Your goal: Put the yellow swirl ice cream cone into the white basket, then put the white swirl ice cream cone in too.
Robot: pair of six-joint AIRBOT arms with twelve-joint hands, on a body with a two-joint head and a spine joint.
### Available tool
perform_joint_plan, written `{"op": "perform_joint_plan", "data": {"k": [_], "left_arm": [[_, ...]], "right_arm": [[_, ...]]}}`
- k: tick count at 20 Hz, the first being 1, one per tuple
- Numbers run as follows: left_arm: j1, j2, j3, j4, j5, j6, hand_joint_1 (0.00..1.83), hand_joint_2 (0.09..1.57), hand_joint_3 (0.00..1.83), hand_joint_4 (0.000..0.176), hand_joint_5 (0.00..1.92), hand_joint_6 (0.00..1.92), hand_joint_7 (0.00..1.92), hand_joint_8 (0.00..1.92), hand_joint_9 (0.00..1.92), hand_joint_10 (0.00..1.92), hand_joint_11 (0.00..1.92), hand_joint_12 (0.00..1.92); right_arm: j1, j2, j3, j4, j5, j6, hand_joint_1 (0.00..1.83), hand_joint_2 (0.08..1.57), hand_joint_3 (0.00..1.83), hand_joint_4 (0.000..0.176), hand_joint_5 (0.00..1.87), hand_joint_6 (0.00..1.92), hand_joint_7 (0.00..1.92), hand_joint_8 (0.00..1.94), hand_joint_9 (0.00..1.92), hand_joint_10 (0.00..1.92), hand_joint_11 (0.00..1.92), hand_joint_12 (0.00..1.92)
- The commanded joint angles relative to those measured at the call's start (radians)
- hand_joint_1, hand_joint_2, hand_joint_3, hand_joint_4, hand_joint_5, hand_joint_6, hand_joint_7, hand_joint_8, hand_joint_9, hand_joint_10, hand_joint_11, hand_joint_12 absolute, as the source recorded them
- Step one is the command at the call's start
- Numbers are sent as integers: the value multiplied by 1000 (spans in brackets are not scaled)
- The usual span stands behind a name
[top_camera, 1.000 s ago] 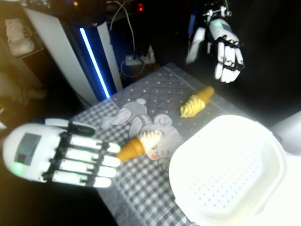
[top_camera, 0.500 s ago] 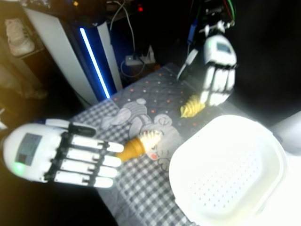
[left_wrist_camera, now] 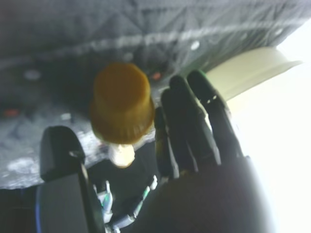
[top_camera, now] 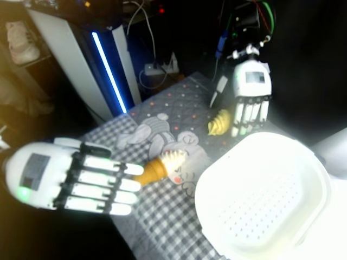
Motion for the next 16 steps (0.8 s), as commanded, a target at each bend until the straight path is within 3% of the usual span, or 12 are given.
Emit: {"op": "perform_joint_plan", "data": {"k": [1, 2, 3, 4, 5, 7, 8, 10, 13, 14, 15, 16], "left_arm": [[-4, 1, 9, -24, -84, 4, 1103, 985, 6, 0, 1109, 487, 959, 587, 886, 862, 708, 1430], [-1, 0, 12, -37, -89, 4, 1165, 1045, 3, 0, 1092, 729, 885, 932, 803, 1222, 730, 1543], [6, -4, 18, -68, -98, 14, 1174, 1070, 3, 0, 1063, 834, 885, 1109, 865, 1341, 841, 1555], [13, -8, 24, -105, -109, 33, 1177, 1080, 1, 0, 1048, 865, 842, 1203, 873, 1421, 881, 1558], [15, -10, 32, -126, -118, 38, 1191, 1059, 0, 0, 1100, 782, 845, 1320, 900, 1579, 934, 1663], [13, -4, 38, -161, -153, 38, 1191, 1069, 1, 0, 1073, 817, 779, 1376, 840, 1622, 873, 1694], [11, 4, 36, -182, -188, 37, 1240, 1140, 3, 0, 1028, 686, 808, 1473, 810, 1534, 796, 1645], [-5, 36, 8, -195, -269, 32, 1280, 1088, 0, 0, 1156, 467, 975, 1241, 900, 1270, 771, 1516], [-79, 88, -39, -192, -417, 28, 1263, 1123, 2, 0, 1119, 503, 873, 1405, 823, 1628, 817, 1772], [-106, 86, -34, -191, -433, 28, 1254, 1103, 3, 0, 1066, 677, 968, 1197, 852, 1296, 739, 1577], [-147, 75, -16, -190, -447, 28, 1248, 1086, 0, 0, 1112, 696, 984, 1084, 846, 1009, 645, 1352], [-183, 52, 11, -190, -442, 29, 1271, 1047, 0, 0, 1222, 463, 1081, 972, 982, 955, 777, 1345]], "right_arm": [[13, 3, 9, 41, 112, 3, 728, 1161, 7, 50, 345, 1, 294, 1, 266, 1, 266, 73], [13, 3, 9, 42, 112, 3, 720, 1167, 8, 51, 342, 0, 297, 3, 264, 1, 265, 71], [13, 2, 9, 42, 112, 3, 736, 1164, 5, 44, 357, 5, 322, 10, 280, 6, 284, 76], [13, 1, 9, 42, 112, 3, 751, 1162, 2, 35, 358, 4, 328, 9, 283, 6, 282, 73], [13, 1, 9, 42, 112, 3, 756, 1161, 1, 44, 355, 2, 327, 7, 292, 8, 291, 76], [13, 0, 10, 41, 112, 3, 755, 1162, 1, 34, 357, 2, 331, 5, 299, 7, 305, 81], [13, 0, 11, 41, 112, 3, 776, 1161, 1, 30, 364, 4, 336, 6, 296, 5, 305, 80], [13, 0, 11, 41, 112, 3, 748, 1164, 2, 53, 355, 0, 334, 3, 298, 4, 310, 79], [13, 0, 11, 41, 112, 3, 749, 1158, 0, 39, 374, 6, 345, 6, 309, 7, 319, 80], [13, -2, 12, 42, 112, 3, 730, 1157, 0, 51, 374, 5, 351, 6, 322, 10, 335, 85], [13, -4, 14, 42, 112, 3, 702, 1156, 0, 49, 376, 4, 356, 6, 334, 11, 353, 88], [13, -8, 17, 42, 112, 3, 707, 1162, 2, 40, 371, 1, 352, 3, 333, 8, 348, 83]]}}
